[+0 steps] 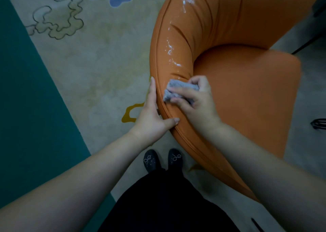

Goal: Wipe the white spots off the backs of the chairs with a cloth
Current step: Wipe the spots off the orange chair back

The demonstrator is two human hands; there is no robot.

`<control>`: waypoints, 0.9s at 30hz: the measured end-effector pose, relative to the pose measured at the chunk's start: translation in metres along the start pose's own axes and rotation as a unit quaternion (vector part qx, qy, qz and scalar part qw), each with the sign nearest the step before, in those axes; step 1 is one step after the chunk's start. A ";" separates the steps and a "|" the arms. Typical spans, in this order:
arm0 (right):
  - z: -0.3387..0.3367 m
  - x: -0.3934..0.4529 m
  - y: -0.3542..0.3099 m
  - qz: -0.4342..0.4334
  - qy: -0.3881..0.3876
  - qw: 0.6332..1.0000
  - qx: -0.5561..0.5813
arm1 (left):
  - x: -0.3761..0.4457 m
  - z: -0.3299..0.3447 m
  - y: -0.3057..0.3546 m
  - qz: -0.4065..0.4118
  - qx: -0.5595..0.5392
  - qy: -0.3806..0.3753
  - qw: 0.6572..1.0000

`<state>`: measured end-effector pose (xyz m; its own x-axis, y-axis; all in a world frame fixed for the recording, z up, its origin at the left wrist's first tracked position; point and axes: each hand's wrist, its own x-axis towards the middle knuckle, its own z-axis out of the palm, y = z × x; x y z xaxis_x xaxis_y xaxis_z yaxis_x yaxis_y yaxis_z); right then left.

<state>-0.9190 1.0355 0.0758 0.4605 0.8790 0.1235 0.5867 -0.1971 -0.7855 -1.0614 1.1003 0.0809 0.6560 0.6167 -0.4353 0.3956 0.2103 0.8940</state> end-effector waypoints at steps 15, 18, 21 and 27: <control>0.012 0.064 -0.002 0.002 0.027 0.999 0.020 | 0.028 -0.020 0.016 -0.008 0.041 -0.002 0.999; 0.010 0.037 0.003 -0.009 0.022 0.999 0.026 | 0.033 -0.023 0.017 -0.006 0.033 -0.014 0.999; 0.001 0.006 0.009 -0.022 -0.001 0.999 0.042 | 0.044 -0.032 0.023 -0.011 0.037 -0.026 0.999; 0.014 0.083 0.007 -0.009 0.037 0.999 0.026 | 0.053 -0.045 0.028 -0.047 0.036 -0.123 0.991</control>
<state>-0.8858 1.1129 0.0724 0.4989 0.8477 0.1801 0.5610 -0.1575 -0.8127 -1.0447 1.1728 0.0877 0.7477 0.3916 -0.5362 0.5012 0.1969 0.8426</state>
